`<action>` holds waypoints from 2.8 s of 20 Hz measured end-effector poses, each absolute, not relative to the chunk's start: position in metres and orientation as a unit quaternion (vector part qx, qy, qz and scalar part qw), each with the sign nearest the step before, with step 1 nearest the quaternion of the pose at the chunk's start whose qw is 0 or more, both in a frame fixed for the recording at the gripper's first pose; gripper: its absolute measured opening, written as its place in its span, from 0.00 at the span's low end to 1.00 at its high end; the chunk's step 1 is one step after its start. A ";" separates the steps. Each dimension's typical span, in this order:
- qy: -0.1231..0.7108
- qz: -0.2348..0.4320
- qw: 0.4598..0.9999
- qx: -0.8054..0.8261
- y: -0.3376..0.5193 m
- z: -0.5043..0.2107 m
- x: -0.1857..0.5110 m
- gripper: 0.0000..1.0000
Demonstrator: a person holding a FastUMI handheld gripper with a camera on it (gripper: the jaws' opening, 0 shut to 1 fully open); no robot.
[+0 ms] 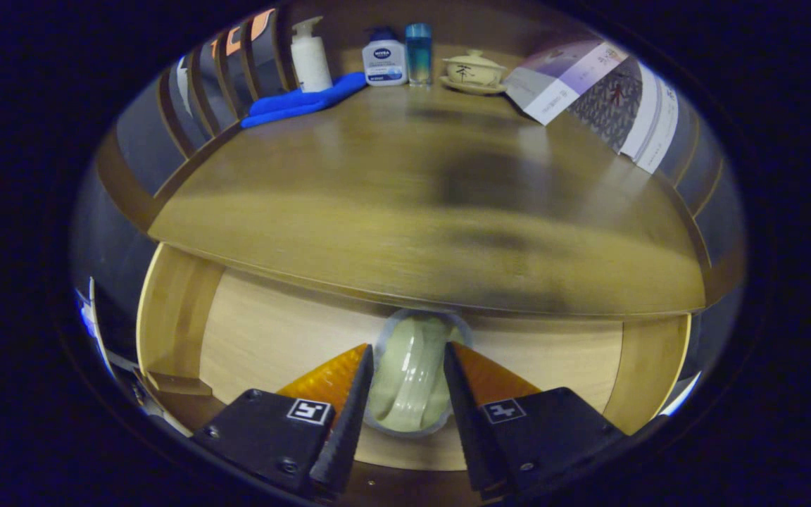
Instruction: Pull open the drawer, take out the items inside it, and place them on the countertop above the cabinet.
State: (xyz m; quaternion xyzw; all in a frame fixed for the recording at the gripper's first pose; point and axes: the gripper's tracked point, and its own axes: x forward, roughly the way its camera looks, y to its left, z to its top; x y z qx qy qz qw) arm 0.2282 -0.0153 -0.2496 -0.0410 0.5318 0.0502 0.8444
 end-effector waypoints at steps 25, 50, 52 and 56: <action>0.483 0.112 0.866 -0.069 -0.013 -0.169 0.183 0.19; 0.430 0.038 0.902 0.015 -0.036 -0.097 0.323 0.19; 0.432 0.034 0.901 0.015 -0.037 -0.101 0.331 0.19; 0.434 0.028 0.900 0.036 -0.039 -0.109 0.342 0.19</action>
